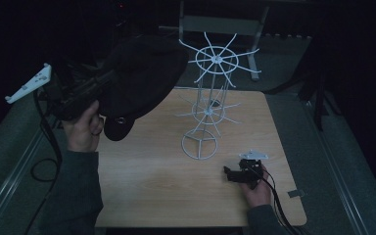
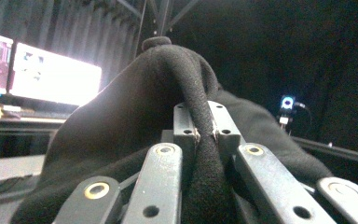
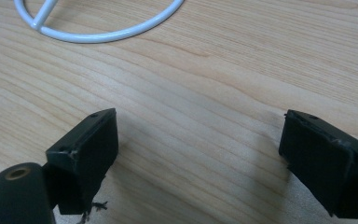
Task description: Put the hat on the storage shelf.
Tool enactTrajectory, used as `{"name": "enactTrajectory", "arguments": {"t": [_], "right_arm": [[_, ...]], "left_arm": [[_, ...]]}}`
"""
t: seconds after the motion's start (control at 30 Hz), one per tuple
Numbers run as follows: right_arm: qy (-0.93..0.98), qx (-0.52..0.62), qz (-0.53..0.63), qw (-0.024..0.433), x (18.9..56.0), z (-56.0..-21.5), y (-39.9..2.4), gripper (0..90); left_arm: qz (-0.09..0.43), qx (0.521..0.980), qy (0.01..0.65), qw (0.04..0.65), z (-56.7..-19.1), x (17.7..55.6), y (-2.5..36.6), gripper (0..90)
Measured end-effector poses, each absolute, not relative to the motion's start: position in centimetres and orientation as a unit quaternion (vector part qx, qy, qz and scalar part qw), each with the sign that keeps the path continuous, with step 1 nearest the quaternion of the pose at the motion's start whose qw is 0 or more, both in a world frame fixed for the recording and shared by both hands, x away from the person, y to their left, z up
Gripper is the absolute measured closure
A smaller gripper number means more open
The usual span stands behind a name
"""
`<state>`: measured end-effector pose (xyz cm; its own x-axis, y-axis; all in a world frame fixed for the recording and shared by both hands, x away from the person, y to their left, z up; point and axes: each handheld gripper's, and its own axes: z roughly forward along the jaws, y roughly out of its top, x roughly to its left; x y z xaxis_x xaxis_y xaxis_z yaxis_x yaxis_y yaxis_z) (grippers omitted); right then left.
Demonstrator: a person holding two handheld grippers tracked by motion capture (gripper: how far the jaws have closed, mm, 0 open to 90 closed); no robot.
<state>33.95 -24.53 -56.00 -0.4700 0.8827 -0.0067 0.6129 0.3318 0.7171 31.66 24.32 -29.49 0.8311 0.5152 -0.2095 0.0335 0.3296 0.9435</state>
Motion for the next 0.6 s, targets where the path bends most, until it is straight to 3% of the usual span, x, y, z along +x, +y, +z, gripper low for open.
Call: {"name": "enactTrajectory", "arguments": {"t": [0.33, 0.6], "right_arm": [[0.791, 0.473, 0.332, 0.203, 34.0, -56.0, -24.5, 11.5], [0.791, 0.473, 0.332, 0.203, 34.0, -56.0, -24.5, 11.5]], "left_arm": [[0.143, 0.627, 0.270, 0.717, -30.1, 32.9, 23.0, 84.3], [0.135, 0.657, 0.282, 0.687, -30.5, 33.3, 22.6, 82.7]]}}
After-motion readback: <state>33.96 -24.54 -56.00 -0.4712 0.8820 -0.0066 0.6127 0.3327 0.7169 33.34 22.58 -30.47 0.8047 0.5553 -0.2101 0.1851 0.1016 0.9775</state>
